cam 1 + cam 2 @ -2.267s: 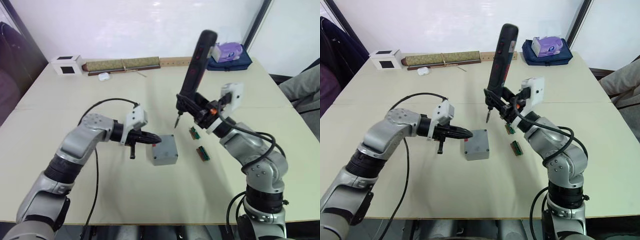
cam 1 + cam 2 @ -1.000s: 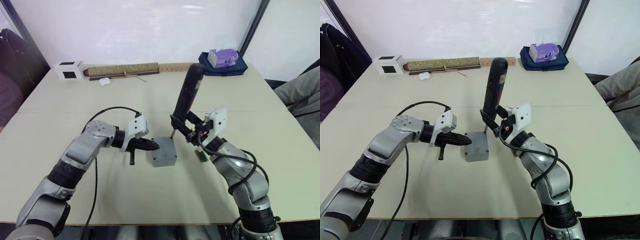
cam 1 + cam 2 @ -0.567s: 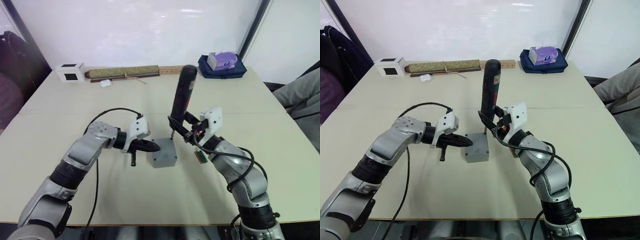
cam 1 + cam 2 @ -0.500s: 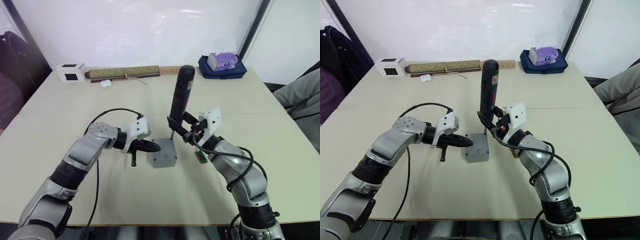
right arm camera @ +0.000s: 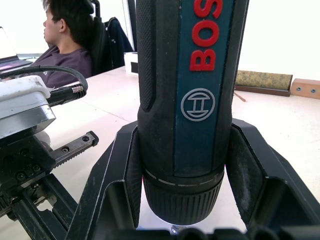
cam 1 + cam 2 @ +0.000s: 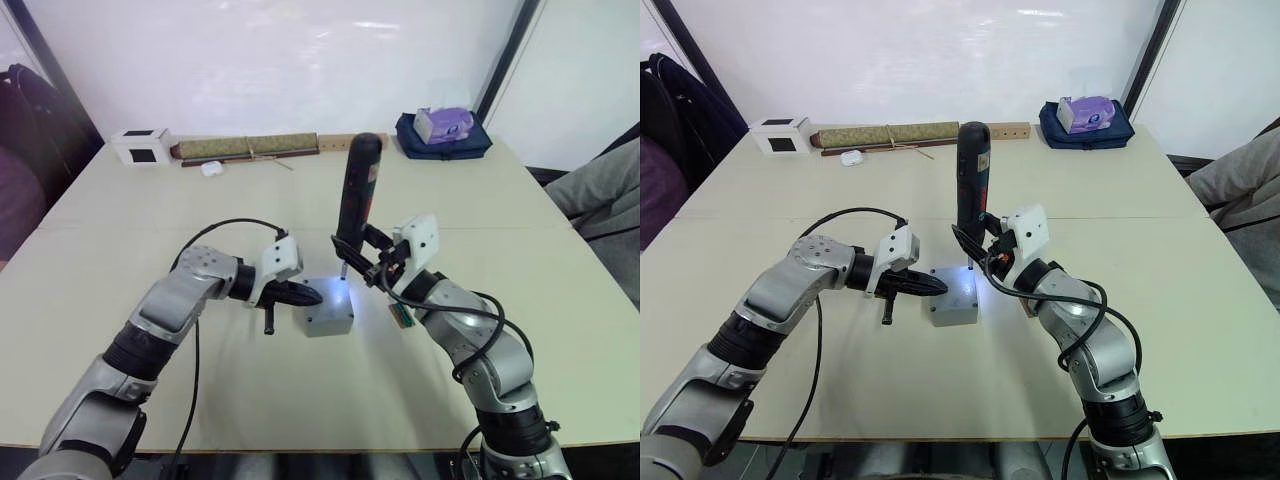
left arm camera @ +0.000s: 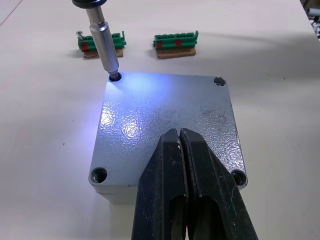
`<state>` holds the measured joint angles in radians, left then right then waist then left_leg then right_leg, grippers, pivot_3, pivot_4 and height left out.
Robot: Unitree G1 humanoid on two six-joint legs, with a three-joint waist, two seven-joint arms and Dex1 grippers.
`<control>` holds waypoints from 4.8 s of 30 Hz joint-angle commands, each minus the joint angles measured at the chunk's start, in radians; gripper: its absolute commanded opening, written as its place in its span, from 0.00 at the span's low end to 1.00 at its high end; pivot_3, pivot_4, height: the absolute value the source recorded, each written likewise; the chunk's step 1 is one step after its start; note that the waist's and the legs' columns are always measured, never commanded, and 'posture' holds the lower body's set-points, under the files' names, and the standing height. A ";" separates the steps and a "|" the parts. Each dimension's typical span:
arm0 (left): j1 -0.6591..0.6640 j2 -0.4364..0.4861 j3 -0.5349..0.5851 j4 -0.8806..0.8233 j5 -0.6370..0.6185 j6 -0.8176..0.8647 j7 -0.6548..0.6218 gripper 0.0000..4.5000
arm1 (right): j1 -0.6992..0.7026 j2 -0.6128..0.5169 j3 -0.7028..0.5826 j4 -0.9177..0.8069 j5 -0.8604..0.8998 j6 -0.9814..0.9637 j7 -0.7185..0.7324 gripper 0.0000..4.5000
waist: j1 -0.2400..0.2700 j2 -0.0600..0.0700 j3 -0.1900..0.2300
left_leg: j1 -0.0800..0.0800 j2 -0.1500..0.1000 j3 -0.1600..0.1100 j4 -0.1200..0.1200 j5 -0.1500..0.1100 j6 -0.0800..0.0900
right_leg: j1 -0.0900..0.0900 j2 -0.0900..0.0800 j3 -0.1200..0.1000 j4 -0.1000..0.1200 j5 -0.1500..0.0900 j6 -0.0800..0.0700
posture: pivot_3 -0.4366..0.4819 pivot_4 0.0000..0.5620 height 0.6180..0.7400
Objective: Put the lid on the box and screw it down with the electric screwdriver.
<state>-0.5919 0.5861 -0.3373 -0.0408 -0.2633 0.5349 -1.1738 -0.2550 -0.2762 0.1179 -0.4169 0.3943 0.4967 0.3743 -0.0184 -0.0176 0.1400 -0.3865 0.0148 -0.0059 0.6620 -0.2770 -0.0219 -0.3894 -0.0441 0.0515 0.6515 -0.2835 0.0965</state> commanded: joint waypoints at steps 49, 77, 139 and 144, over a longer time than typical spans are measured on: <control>-0.037 0.037 0.139 -0.073 -0.127 0.079 0.005 0.00 | -0.474 -0.486 -0.621 0.262 0.816 0.859 -0.497 0.39 | 0.005 0.008 0.028 | -0.025 -0.002 0.000 -0.001 0.000 0.000 | -0.023 -0.005 -0.001 -0.004 0.002 0.003 | 0.48 0.27 1.00; -0.013 0.107 0.079 -0.252 -0.163 0.096 -0.033 0.00 | -0.273 -0.836 -0.191 0.562 0.678 1.084 -0.203 0.73 | -0.012 0.011 0.037 | -0.025 0.000 0.003 0.000 -0.001 0.002 | -0.023 0.000 0.001 -0.004 0.002 0.004 | 0.48 0.27 1.00; -0.074 0.052 0.022 0.259 0.171 -0.222 -0.019 0.00 | -0.064 -0.522 -0.074 -0.301 0.370 0.693 0.201 0.99 | 0.005 0.009 0.037 | -0.023 -0.003 0.000 0.006 -0.001 0.001 | -0.020 -0.002 -0.001 0.000 0.004 0.007 | 0.48 0.27 1.00; 0.028 0.099 0.020 0.088 0.110 -0.106 -0.090 0.00 | -0.102 -0.541 0.025 -0.181 0.229 0.561 0.219 0.99 | -0.004 0.009 0.037 | -0.023 -0.002 0.000 0.006 -0.001 0.001 | -0.020 -0.001 0.000 0.000 0.004 0.007 | 0.48 0.27 1.00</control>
<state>-0.5933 0.6673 -0.3277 0.1374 -0.1089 0.3812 -1.2291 -0.3362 -0.8151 0.1161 -0.6404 0.6864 1.1224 0.5860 -0.0229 -0.0090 0.1769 -0.4093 0.0124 -0.0051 0.6672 -0.2776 -0.0205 -0.4098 -0.0451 0.0516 0.6516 -0.2794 0.1032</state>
